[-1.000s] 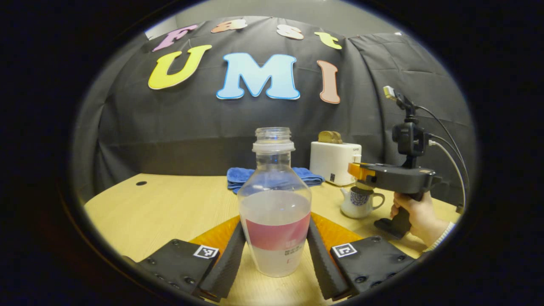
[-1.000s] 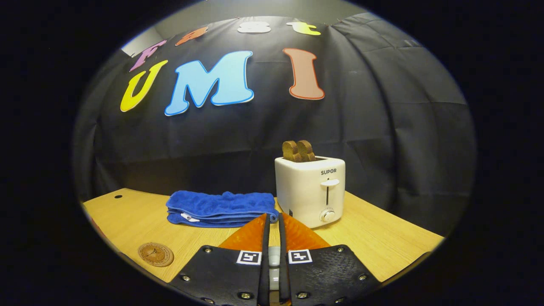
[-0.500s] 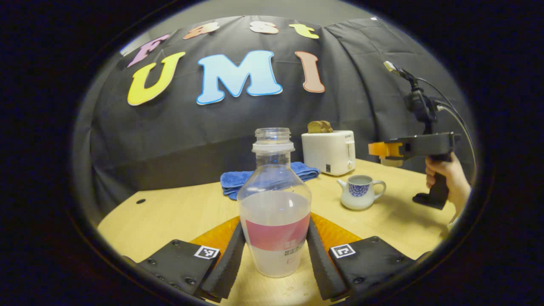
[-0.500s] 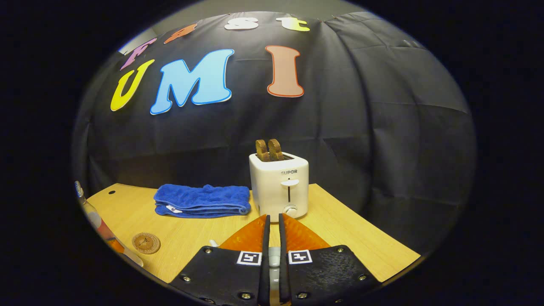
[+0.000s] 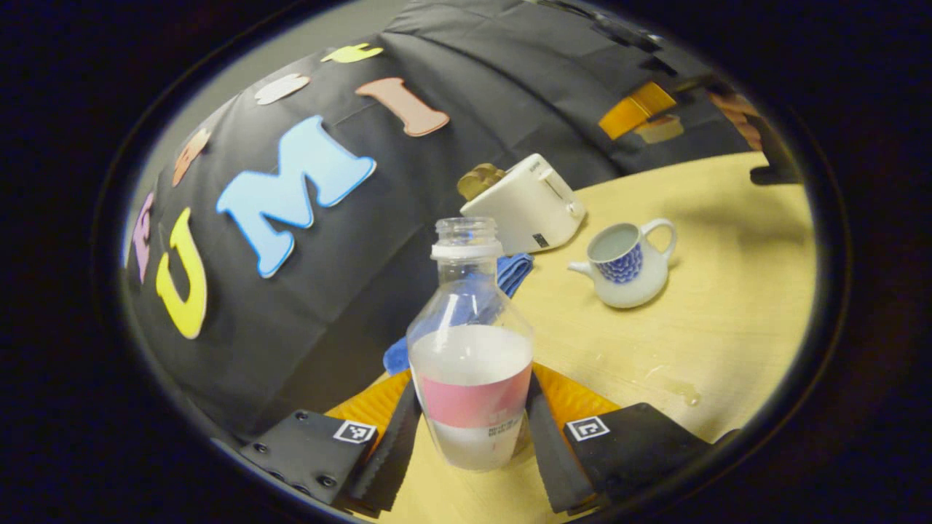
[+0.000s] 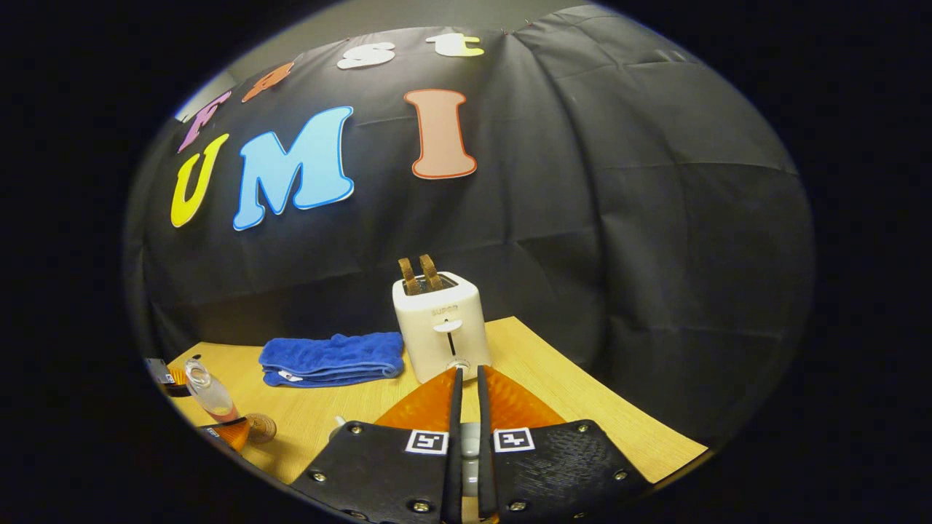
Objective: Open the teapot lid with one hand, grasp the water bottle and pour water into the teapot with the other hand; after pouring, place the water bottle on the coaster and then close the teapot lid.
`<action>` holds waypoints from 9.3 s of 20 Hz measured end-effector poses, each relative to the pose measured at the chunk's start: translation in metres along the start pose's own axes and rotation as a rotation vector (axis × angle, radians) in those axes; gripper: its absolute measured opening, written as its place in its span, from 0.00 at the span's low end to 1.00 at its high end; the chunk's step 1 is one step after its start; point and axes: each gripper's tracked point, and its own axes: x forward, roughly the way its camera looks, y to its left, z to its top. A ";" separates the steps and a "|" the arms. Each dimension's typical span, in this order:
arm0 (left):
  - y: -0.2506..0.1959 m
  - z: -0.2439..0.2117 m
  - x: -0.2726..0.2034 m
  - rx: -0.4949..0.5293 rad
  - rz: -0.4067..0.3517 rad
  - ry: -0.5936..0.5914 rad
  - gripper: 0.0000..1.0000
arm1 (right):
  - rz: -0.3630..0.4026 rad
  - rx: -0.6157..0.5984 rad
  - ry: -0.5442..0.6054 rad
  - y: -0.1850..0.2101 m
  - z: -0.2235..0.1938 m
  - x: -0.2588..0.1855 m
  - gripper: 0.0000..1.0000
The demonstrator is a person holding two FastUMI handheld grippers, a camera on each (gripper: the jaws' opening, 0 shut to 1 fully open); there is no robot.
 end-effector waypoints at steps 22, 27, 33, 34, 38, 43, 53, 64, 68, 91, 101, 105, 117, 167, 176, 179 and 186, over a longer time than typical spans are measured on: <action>-0.016 0.040 0.054 0.817 -0.082 0.061 0.86 | 0.033 0.051 0.001 0.002 0.004 -0.004 0.08; -0.018 0.050 0.058 0.941 -0.074 0.063 0.86 | 0.041 0.054 -0.003 0.004 0.005 -0.005 0.08; -0.016 0.060 0.060 1.050 -0.069 0.068 0.86 | 0.048 0.065 0.001 0.004 0.003 -0.004 0.09; -0.014 0.062 0.059 1.078 -0.063 0.070 0.86 | 0.051 0.068 0.003 0.005 0.003 -0.004 0.08; -0.012 0.072 0.062 1.147 -0.054 0.067 0.86 | 0.055 0.068 0.006 0.006 0.003 -0.003 0.08; -0.014 0.078 0.060 1.184 -0.059 0.074 0.86 | 0.061 0.073 0.004 0.006 0.003 -0.003 0.08; -0.003 0.096 0.057 1.329 -0.029 0.096 0.85 | 0.076 0.095 0.010 0.008 0.002 -0.003 0.08; -0.005 0.109 0.052 1.428 -0.031 0.117 0.86 | 0.088 0.118 0.008 0.006 0.004 -0.004 0.08; -0.005 0.112 0.050 1.463 -0.029 0.124 0.85 | 0.090 0.124 0.015 0.007 0.001 -0.002 0.09; -0.005 0.119 0.047 1.598 -0.019 0.191 0.85 | 0.104 0.144 0.011 0.006 0.002 -0.002 0.08; -0.004 0.118 0.048 1.597 -0.020 0.192 0.85 | 0.109 0.145 0.012 0.008 0.002 -0.002 0.08; 0.000 0.114 0.048 1.540 -0.015 0.159 0.86 | 0.095 0.136 0.004 0.005 0.004 -0.003 0.08; 0.049 0.038 0.027 0.967 0.017 0.101 0.86 | 0.087 0.106 0.024 0.012 -0.004 0.002 0.08; 0.052 -0.047 0.033 -0.885 0.096 -0.142 0.96 | 0.124 0.020 0.067 0.044 -0.024 0.011 0.08; 0.056 -0.048 -0.017 -0.896 0.119 -0.189 1.00 | 0.248 -0.033 -0.009 0.096 -0.033 0.021 0.09; 0.055 -0.050 -0.030 -0.932 0.110 -0.198 1.00 | 0.286 -0.045 -0.075 0.115 -0.030 0.026 0.08; 0.063 -0.039 -0.048 -0.948 0.106 -0.242 1.00 | 0.267 -0.091 -0.110 0.133 -0.046 0.047 0.08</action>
